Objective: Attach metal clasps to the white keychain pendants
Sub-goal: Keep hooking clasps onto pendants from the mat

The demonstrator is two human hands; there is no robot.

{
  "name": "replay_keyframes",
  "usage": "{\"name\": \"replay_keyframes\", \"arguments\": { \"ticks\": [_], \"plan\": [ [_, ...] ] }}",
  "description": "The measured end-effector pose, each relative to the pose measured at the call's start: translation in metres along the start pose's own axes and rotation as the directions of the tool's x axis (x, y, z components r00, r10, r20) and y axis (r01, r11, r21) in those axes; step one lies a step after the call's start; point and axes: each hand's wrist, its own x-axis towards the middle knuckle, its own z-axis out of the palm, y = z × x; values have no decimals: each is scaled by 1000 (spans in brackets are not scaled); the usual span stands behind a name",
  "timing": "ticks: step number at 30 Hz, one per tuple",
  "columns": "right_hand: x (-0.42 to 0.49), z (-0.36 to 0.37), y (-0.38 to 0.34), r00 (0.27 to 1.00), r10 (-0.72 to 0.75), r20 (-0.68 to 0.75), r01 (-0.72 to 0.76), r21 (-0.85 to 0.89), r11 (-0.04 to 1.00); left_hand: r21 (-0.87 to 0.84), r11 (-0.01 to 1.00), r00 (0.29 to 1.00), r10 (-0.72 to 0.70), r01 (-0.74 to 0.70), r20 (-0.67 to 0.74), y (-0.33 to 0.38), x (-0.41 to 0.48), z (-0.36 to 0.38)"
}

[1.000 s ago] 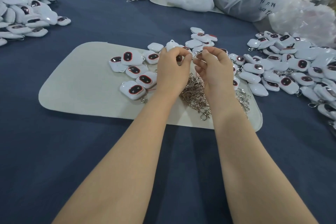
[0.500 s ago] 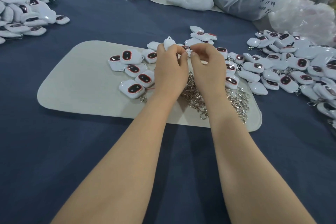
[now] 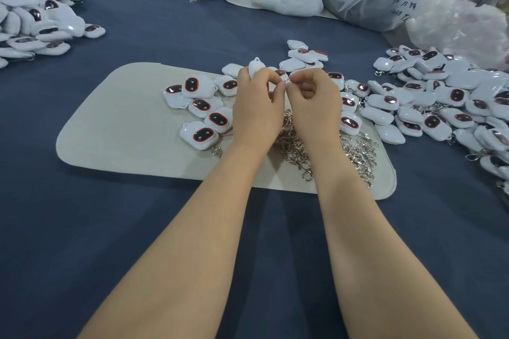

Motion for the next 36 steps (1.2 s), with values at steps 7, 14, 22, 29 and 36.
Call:
{"name": "replay_keyframes", "arguments": {
  "ticks": [7, 14, 22, 29, 36],
  "plan": [
    [0, 0, -1, 1000, 11, -14, -11, 11, 1000, 11, 1000, 1000, -13, 13, 12, 1, 0, 1],
    [0, 0, 0, 1000, 14, 27, -12, -48, 999, 13, 1000, 1000, -4, 3, 12, 3, -1, -2],
    [-1, 1, 0, 997, -74, 31, 76, -84, 994, 65, 997, 999, 29, -30, 13, 4, -3, -2],
    [-2, 0, 0, 997, -74, 27, 75, -60, 995, 51, 998, 999, 28, -29, 24, 6, -4, -3],
    [-2, 0, 1, 997, -71, 34, 72, -36, 997, 37, 999, 1000, 12, -13, 23, 6, -3, -3]
  ]
}}
